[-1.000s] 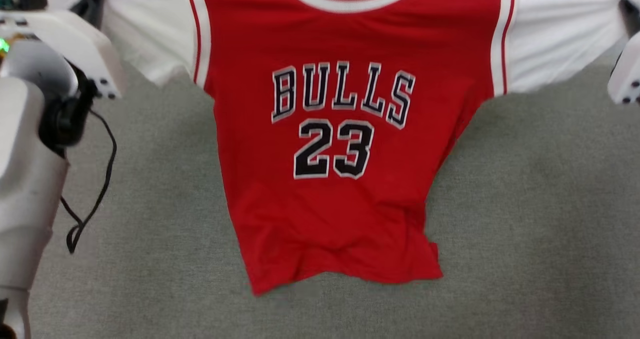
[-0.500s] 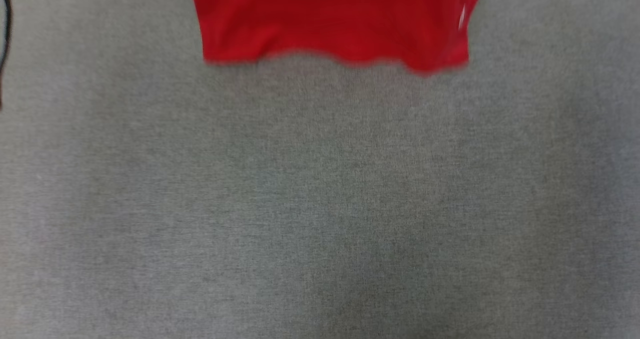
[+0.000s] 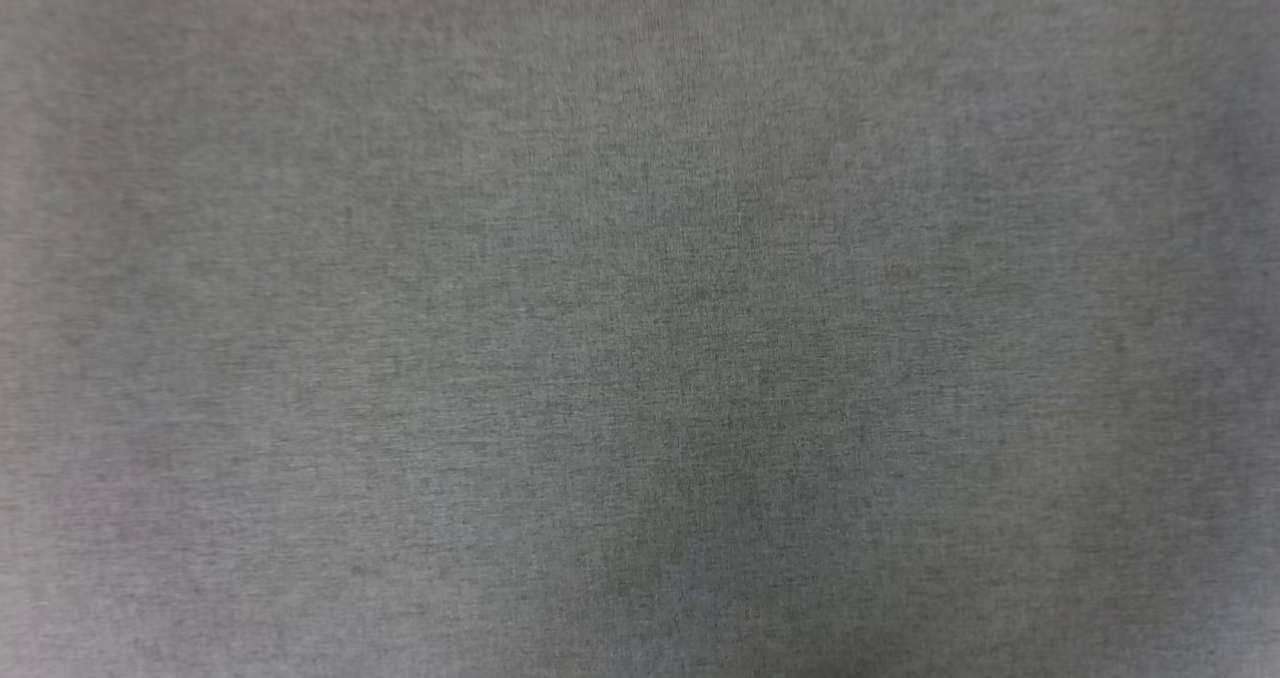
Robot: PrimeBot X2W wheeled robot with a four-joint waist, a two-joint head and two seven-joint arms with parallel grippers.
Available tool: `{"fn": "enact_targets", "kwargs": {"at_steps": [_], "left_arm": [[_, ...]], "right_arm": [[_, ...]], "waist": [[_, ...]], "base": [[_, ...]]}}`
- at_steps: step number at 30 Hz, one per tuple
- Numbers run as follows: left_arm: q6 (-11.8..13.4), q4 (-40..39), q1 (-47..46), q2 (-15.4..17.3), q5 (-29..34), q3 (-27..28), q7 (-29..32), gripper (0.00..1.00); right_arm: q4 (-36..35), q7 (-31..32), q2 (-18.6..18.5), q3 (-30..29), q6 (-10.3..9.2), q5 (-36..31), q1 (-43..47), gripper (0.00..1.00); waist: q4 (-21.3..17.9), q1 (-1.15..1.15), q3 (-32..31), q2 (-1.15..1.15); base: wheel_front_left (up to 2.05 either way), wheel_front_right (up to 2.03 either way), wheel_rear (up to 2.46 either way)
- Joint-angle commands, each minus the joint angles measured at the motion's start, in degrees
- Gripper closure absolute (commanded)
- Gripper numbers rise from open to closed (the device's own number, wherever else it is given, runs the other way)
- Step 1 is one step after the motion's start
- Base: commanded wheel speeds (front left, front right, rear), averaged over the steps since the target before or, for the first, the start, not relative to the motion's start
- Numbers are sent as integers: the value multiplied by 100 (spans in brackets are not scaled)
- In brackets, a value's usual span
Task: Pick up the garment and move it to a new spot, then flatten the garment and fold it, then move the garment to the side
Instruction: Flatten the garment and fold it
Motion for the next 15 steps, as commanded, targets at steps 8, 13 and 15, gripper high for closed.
{"fn": "enact_targets", "kwargs": {"at_steps": [8,13,15], "left_arm": [[-41,140,297,-168,-237,53,-92,100],[-143,382,626,-320,-336,-15,-233,100],[-176,486,824,-399,-385,-24,-329,100]], "right_arm": [[270,-78,165,17,-8,59,154,100],[466,-83,245,114,-8,159,495,100],[495,-59,239,199,-8,254,724,100]], "waist": [[-15,-1,479,0],[40,-1,305,0],[85,-1,144,0]], "base": [[0,0,0],[0,0,0],[0,0,0]]}}
